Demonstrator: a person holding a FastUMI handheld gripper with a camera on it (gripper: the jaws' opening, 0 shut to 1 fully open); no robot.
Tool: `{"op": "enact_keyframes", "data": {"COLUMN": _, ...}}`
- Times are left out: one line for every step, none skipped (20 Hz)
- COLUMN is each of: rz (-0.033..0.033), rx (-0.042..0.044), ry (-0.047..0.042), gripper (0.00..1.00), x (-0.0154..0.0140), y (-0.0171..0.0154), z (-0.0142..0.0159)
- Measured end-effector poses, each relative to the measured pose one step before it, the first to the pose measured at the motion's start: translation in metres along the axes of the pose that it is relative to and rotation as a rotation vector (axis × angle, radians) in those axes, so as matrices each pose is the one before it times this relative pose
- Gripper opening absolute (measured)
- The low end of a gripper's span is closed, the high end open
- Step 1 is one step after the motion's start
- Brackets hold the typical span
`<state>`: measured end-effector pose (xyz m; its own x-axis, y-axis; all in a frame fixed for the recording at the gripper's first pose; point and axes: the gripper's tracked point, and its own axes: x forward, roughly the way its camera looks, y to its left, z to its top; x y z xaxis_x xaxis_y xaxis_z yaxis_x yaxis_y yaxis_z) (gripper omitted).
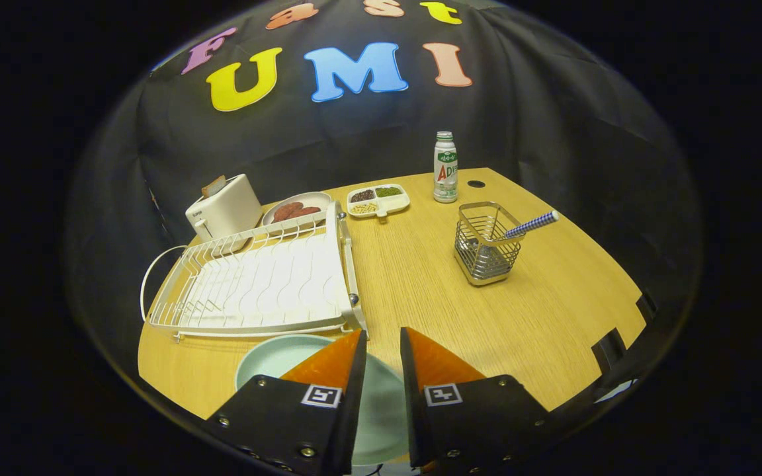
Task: Take the plate from the dish rack, then take the spoon from the basket and place it into the plate.
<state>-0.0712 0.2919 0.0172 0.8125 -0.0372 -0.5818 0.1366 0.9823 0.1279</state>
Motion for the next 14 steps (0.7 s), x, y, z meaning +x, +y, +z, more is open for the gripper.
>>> {"op": "enact_keyframes", "data": {"rz": -0.00057, "rx": -0.00244, "ry": 0.00355, "gripper": 0.31, "x": -0.00001, "y": -0.00137, "z": 0.00143}}
{"op": "enact_keyframes", "data": {"rz": -0.00515, "rx": -0.00342, "ry": -0.00179, "gripper": 0.31, "x": 0.00045, "y": -0.00154, "z": -0.00082}}
{"op": "enact_keyframes", "data": {"rz": -0.00642, "rx": -0.00274, "ry": -0.00413, "gripper": 0.31, "x": -0.00052, "y": -0.00183, "z": 0.00204}}
{"op": "enact_keyframes", "data": {"rz": -0.00274, "rx": -0.00054, "ry": -0.00339, "gripper": 0.31, "x": -0.00058, "y": -0.00157, "z": 0.00083}}
{"op": "enact_keyframes", "data": {"rz": -0.00169, "rx": 0.00124, "ry": -0.00249, "gripper": 0.31, "x": 0.00038, "y": -0.00067, "z": 0.00132}}
{"op": "enact_keyframes", "data": {"rz": -0.00147, "rx": -0.00048, "ry": 0.00114, "gripper": 0.31, "x": -0.00018, "y": -0.00151, "z": -0.00170}}
{"op": "enact_keyframes", "data": {"rz": -0.00202, "rx": -0.00091, "ry": 0.00237, "gripper": 0.31, "x": 0.00030, "y": -0.00115, "z": -0.00059}}
{"op": "enact_keyframes", "data": {"rz": -0.00179, "rx": -0.00122, "ry": 0.00105, "gripper": 0.31, "x": 0.00063, "y": -0.00085, "z": -0.00053}}
{"op": "enact_keyframes", "data": {"rz": -0.00341, "rx": -0.00122, "ry": -0.00182, "gripper": 0.31, "x": -0.00064, "y": -0.00162, "z": 0.00029}}
{"op": "enact_keyframes", "data": {"rz": -0.00330, "rx": -0.00109, "ry": -0.00291, "gripper": 0.31, "x": -0.00033, "y": -0.00096, "z": 0.00059}}
{"op": "enact_keyframes", "data": {"rz": -0.00194, "rx": 0.00085, "ry": -0.00557, "gripper": 0.31, "x": -0.00079, "y": -0.00091, "z": 0.00262}}
{"op": "enact_keyframes", "data": {"rz": -0.00118, "rx": 0.00065, "ry": -0.00927, "gripper": 0.31, "x": -0.00122, "y": -0.00100, "z": 0.00266}}
{"op": "enact_keyframes", "data": {"rz": -0.00245, "rx": -0.00118, "ry": -0.01035, "gripper": 0.31, "x": -0.00122, "y": -0.00120, "z": 0.00420}}
{"op": "enact_keyframes", "data": {"rz": -0.00451, "rx": -0.00210, "ry": -0.00954, "gripper": 0.31, "x": -0.00149, "y": -0.00111, "z": 0.00417}}
